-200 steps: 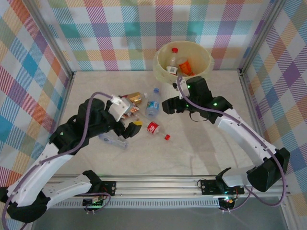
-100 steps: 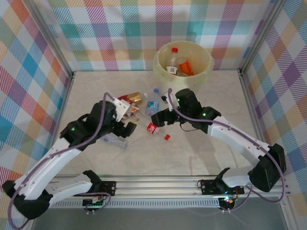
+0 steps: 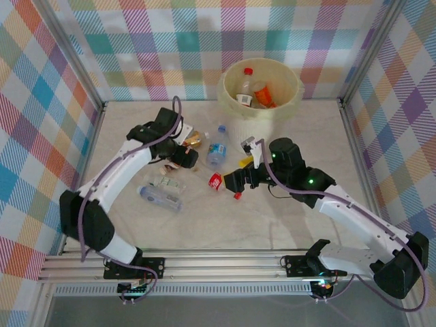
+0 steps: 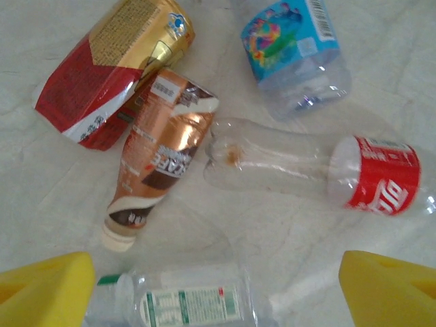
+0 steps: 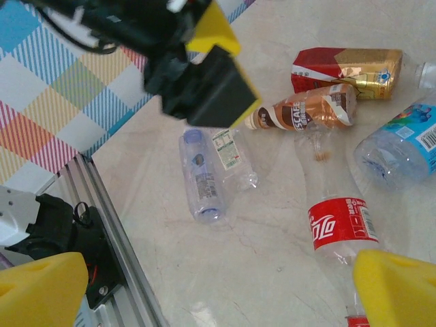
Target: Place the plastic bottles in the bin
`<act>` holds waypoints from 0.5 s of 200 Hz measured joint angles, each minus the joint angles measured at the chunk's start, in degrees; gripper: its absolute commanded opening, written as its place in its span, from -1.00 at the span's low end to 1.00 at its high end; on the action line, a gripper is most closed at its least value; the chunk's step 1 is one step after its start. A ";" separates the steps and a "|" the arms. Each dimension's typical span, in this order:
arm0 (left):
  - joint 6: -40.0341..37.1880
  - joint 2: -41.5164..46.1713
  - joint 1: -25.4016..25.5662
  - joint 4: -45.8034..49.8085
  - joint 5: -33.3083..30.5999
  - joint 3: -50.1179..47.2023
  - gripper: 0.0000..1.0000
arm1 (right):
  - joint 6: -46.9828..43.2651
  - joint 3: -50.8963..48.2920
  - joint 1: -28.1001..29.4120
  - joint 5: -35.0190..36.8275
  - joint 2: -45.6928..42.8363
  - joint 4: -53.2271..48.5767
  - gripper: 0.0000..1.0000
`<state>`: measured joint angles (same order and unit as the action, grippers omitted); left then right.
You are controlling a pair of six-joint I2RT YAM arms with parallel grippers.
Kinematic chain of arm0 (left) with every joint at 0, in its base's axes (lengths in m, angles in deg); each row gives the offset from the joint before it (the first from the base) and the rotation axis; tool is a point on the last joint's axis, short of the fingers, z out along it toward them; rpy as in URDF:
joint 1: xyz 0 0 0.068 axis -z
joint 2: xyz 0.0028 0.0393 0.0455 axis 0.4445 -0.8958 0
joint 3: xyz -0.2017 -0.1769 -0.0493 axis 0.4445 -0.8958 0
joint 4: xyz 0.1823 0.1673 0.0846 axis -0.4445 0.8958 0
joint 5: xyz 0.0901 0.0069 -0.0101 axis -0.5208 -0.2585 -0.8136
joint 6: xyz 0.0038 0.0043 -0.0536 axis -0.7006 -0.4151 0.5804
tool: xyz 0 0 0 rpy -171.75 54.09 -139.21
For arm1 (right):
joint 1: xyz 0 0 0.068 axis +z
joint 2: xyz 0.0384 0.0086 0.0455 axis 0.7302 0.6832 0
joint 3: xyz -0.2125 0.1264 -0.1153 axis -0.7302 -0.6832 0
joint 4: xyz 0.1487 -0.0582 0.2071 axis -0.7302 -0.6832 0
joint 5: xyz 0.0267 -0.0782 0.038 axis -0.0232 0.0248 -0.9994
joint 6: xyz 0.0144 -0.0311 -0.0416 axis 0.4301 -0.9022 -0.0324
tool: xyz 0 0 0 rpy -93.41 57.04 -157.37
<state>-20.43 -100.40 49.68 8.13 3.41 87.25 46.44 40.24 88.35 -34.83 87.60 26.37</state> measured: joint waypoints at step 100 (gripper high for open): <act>-4.59 -20.55 -5.92 1.90 5.20 11.13 0.51 | -1.11 -2.19 0.00 0.24 -4.68 -0.85 0.99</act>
<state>-25.02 -120.95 43.76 10.03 8.61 98.37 45.32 38.05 88.35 -34.59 82.92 25.52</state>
